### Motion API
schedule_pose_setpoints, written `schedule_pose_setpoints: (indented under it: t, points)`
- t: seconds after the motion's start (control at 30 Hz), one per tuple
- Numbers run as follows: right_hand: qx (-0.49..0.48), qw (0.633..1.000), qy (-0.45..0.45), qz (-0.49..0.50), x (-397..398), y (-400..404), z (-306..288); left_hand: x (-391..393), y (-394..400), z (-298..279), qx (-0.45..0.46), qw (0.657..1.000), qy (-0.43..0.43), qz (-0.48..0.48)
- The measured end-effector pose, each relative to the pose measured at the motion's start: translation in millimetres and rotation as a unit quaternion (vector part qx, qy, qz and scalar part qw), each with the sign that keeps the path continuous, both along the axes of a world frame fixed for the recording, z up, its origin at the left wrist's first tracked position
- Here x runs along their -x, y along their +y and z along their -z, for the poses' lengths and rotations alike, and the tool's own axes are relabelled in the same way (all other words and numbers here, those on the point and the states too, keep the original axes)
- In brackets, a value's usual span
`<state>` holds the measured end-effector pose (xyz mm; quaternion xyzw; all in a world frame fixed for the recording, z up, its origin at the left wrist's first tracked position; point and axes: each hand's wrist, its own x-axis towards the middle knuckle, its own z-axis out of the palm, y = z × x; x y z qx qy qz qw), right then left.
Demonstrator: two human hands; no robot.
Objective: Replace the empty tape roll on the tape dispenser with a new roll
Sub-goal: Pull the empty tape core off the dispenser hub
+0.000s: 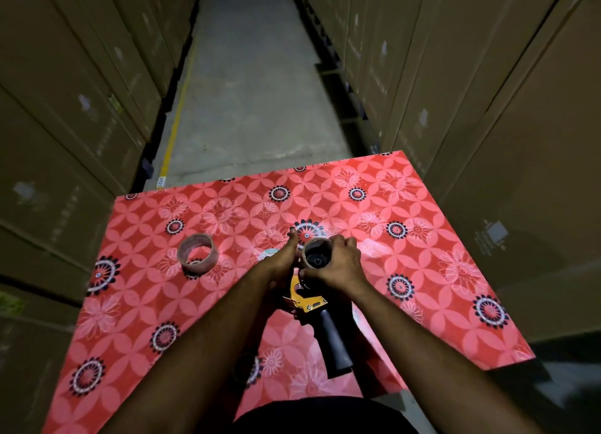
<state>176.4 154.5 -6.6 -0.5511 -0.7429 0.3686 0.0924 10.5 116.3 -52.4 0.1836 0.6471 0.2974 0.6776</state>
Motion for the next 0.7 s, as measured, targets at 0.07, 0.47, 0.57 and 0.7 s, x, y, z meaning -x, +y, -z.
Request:
schedule_pose_setpoints:
  t: [0.07, 0.47, 0.57, 0.7]
  points:
    - [-0.006, 1.0, 0.012, -0.019, -1, 3, 3, 2, -2, 0, -0.003, 1.0, 0.028, 0.011]
    - [0.004, 1.0, -0.004, -0.023, -1, 11, 5, -2, -7, -22, 0.022, 0.999, 0.0, 0.026]
    - [0.001, 0.996, 0.001, -0.09, -3, 22, -1, -6, -11, -28, 0.036, 0.999, -0.014, 0.032]
    - [-0.001, 0.988, -0.013, -0.153, -8, 27, -7, 0, -6, -17, 0.018, 1.0, 0.001, -0.001]
